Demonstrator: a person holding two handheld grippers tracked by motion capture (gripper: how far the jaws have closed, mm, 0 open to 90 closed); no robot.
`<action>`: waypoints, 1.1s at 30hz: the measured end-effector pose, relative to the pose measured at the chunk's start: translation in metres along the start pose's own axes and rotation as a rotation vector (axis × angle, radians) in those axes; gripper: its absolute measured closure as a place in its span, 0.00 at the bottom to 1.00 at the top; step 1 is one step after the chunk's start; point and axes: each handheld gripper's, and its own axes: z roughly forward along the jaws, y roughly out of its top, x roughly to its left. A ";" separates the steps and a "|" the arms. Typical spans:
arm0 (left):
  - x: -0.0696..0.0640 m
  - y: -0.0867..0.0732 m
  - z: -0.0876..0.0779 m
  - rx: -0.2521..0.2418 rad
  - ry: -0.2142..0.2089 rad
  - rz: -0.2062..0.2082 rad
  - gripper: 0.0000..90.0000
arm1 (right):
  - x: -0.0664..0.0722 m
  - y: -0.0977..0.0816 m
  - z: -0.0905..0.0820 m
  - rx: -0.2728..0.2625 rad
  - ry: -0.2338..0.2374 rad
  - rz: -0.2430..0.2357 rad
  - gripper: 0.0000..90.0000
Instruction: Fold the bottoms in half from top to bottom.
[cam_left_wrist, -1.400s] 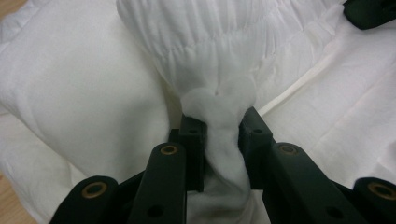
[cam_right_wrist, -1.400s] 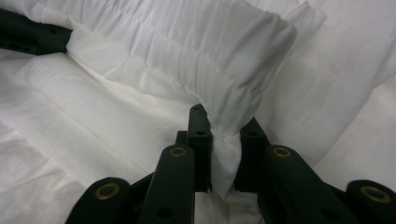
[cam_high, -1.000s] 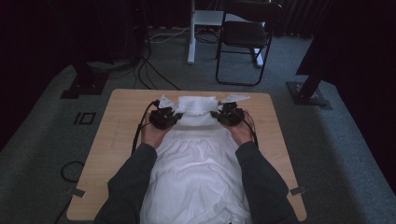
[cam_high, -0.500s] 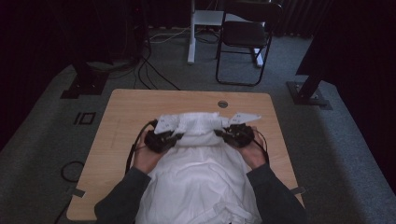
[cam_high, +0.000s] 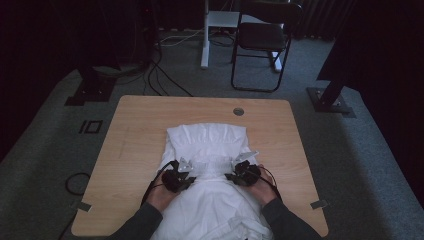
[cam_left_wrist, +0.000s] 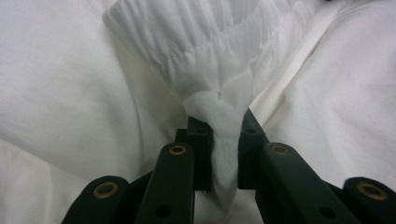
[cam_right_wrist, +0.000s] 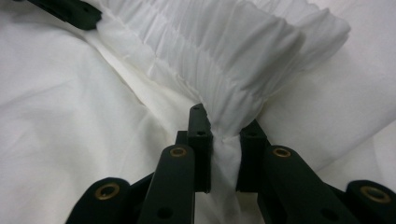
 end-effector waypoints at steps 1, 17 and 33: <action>0.002 0.001 0.001 0.001 0.009 0.003 0.90 | -0.001 0.000 0.003 0.001 -0.005 0.001 0.88; 0.066 0.042 0.037 -0.005 0.108 -0.064 0.90 | -0.058 0.045 0.043 -0.048 -0.060 0.131 0.88; 0.084 0.057 0.042 -0.051 0.148 -0.150 0.90 | -0.076 0.065 0.050 -0.072 -0.090 0.165 0.88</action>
